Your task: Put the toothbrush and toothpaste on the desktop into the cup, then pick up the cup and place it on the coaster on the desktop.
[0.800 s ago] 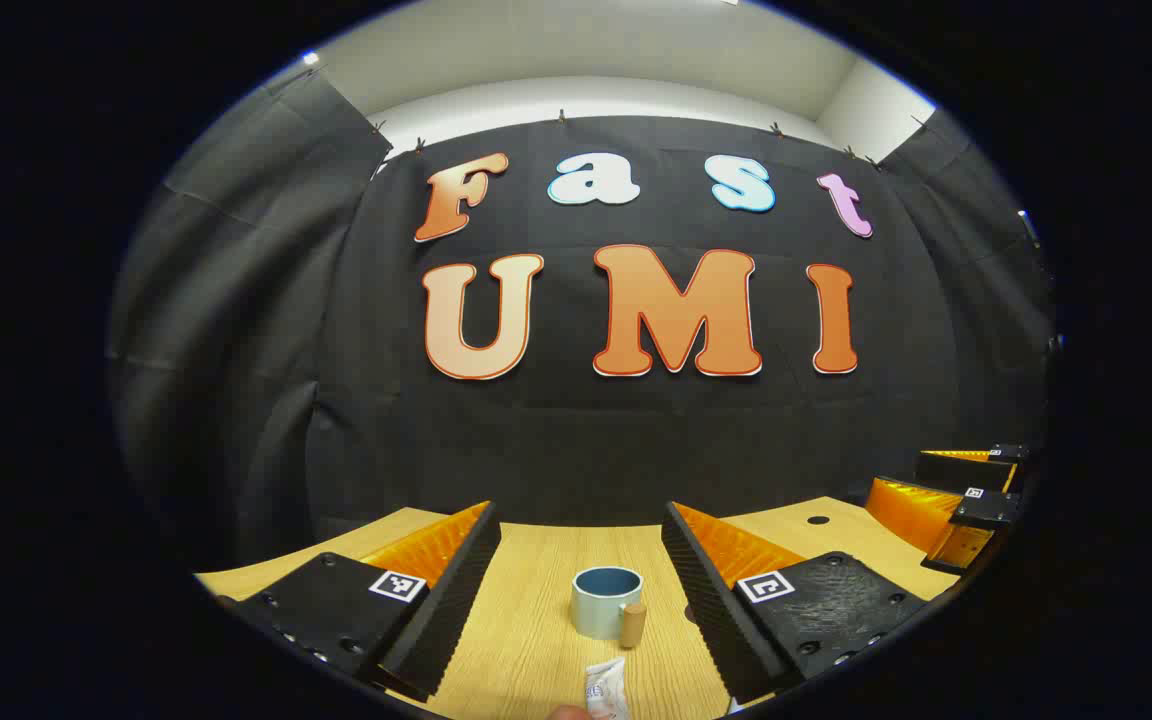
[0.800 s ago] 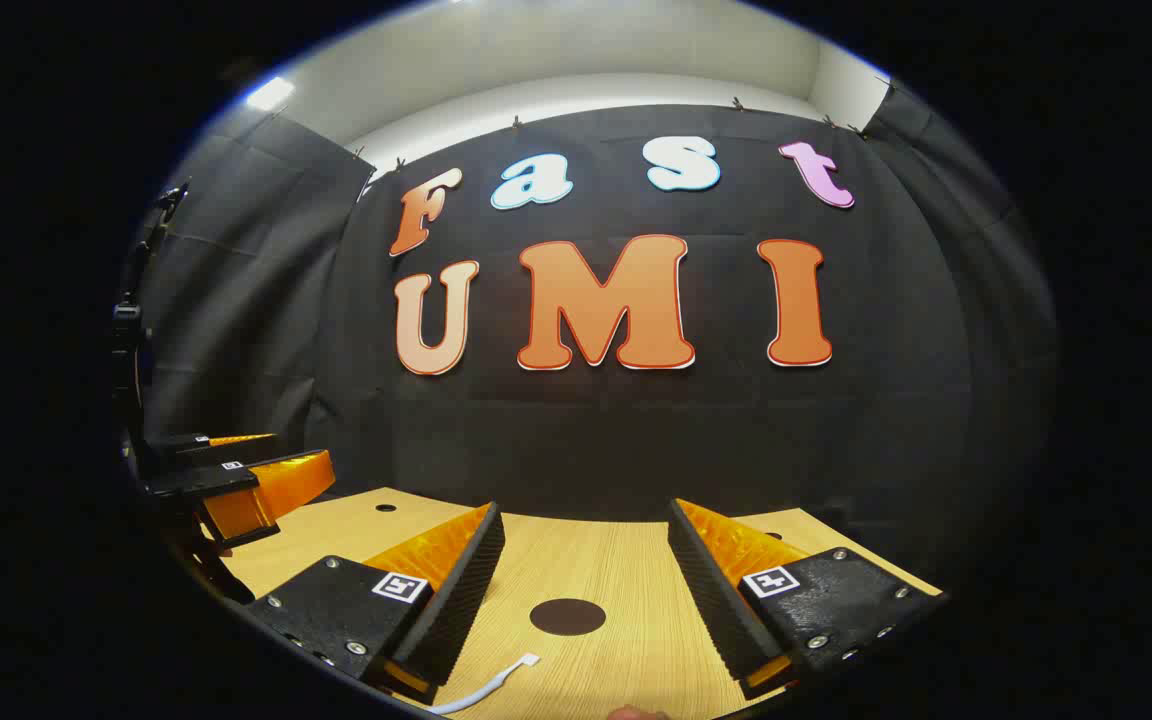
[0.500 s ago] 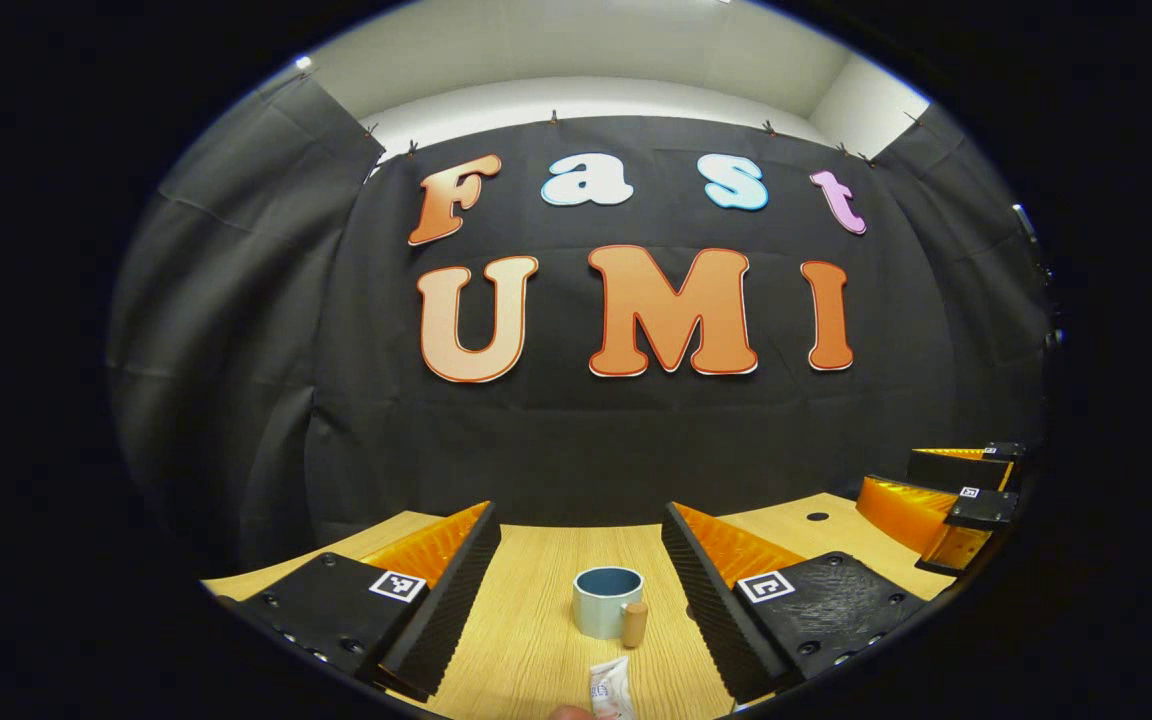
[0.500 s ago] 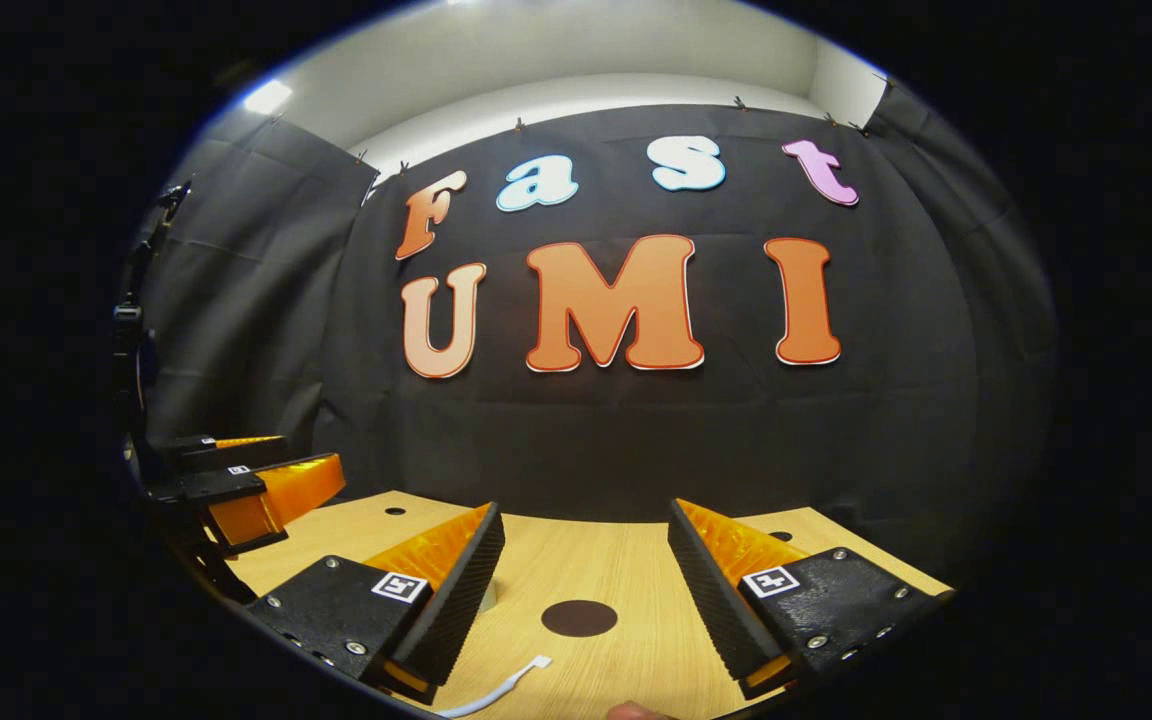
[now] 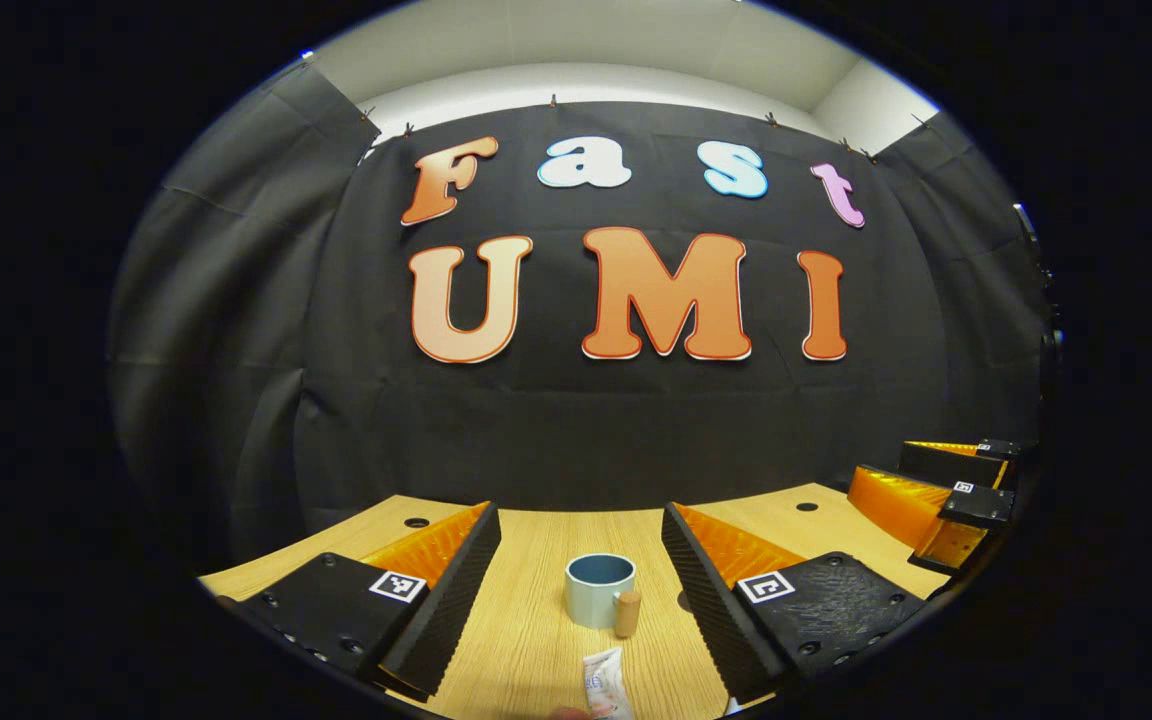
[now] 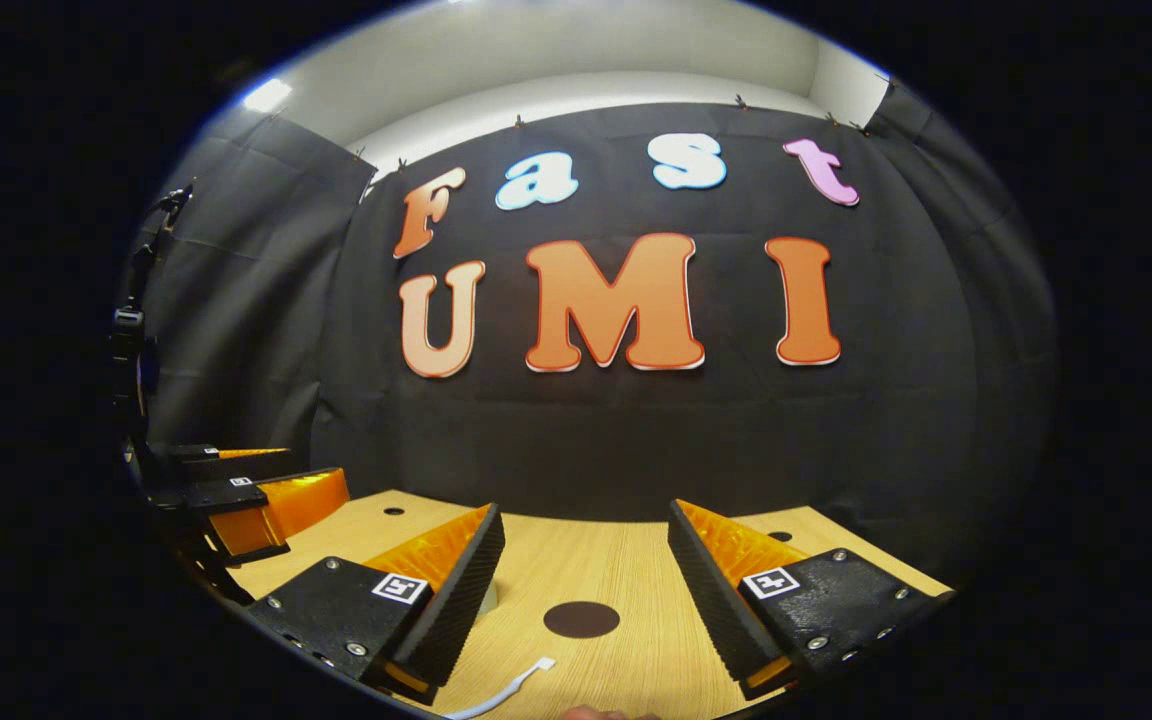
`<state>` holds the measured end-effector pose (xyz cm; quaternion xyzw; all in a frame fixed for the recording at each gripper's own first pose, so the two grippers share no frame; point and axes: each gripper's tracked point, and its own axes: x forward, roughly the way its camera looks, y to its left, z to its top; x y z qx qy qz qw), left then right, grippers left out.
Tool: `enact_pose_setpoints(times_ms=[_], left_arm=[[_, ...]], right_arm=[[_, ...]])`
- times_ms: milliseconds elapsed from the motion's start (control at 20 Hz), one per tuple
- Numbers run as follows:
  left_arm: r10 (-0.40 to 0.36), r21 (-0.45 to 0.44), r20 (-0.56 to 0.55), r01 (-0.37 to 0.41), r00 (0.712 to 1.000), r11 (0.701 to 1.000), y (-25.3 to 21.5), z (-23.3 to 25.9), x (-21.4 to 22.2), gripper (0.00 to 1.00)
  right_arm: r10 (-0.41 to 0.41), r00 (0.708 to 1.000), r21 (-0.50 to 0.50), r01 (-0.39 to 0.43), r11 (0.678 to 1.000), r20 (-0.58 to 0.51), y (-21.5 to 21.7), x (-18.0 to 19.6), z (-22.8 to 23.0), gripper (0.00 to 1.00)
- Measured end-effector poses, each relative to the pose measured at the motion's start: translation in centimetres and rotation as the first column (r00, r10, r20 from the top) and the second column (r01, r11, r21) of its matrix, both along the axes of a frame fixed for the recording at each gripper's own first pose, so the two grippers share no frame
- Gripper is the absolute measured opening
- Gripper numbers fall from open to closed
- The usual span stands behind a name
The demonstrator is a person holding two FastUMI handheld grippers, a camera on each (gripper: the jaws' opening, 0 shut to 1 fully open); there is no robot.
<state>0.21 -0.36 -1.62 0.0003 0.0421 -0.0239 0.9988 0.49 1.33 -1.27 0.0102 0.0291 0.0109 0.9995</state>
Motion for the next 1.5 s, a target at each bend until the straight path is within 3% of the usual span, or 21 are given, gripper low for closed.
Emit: enact_pose_setpoints(times_ms=[150, 300, 450, 850, 1050, 1250, 1350, 1400, 1450, 1500], left_arm=[[0.0, 0.041, -0.054, 0.002, 0.999, 0.999, 0.3, -1.5, 0.0, 0.97], [-0.006, 0.059, -0.123, 0.013, 0.992, 0.998, 0.3, -3.5, -0.1, 0.97], [-0.009, 0.079, -0.193, 0.024, 0.981, 0.997, 0.4, -5.7, 0.0, 0.96], [-0.003, 0.119, -0.403, 0.056, 0.915, 0.991, 0.7, -12.7, -0.9, 1.0], [0.012, 0.121, -0.461, 0.049, 0.887, 0.991, 1.6, -14.4, -1.1, 0.99], [-0.006, 0.087, -0.565, 0.067, 0.825, 0.994, 2.0, -17.0, -1.0, 0.99], [0.006, 0.092, -0.618, 0.064, 0.786, 0.994, 2.5, -18.1, -0.7, 0.99], [0.01, 0.098, -0.655, 0.072, 0.755, 0.993, 2.7, -18.9, -0.8, 0.96], [0.013, 0.099, -0.683, 0.074, 0.73, 0.992, 2.8, -19.4, -0.9, 0.94], [0.022, 0.104, -0.711, 0.074, 0.702, 0.992, 2.9, -19.9, -0.8, 0.95]], right_arm=[[0.01, 0.99, 0.035, -0.005, 0.999, -0.141, 0.4, -0.1, -3.2, 0.99], [0.031, 0.956, 0.065, -0.012, 0.998, -0.291, 1.2, -0.7, -6.8, 0.99], [0.041, 0.927, 0.064, -0.018, 0.998, -0.374, 2.0, -0.9, -9.2, 0.96], [0.073, 0.84, 0.033, -0.065, 0.997, -0.538, 4.9, -2.0, -14.9, 0.93], [0.072, 0.771, 0.039, -0.061, 0.997, -0.632, 5.4, -2.6, -17.3, 0.87], [0.052, 0.698, 0.017, -0.058, 0.998, -0.714, 5.3, -3.3, -19.4, 0.75], [0.028, 0.658, 0.019, -0.022, 1.0, -0.753, 4.9, -3.4, -20.6, 0.76], [0.027, 0.642, 0.029, -0.008, 1.0, -0.766, 5.1, -3.3, -21.2, 0.7], [0.032, 0.624, 0.038, -0.003, 0.999, -0.781, 5.3, -3.3, -21.6, 0.73], [0.042, 0.604, 0.047, -0.008, 0.999, -0.796, 5.5, -3.4, -21.9, 0.7]])
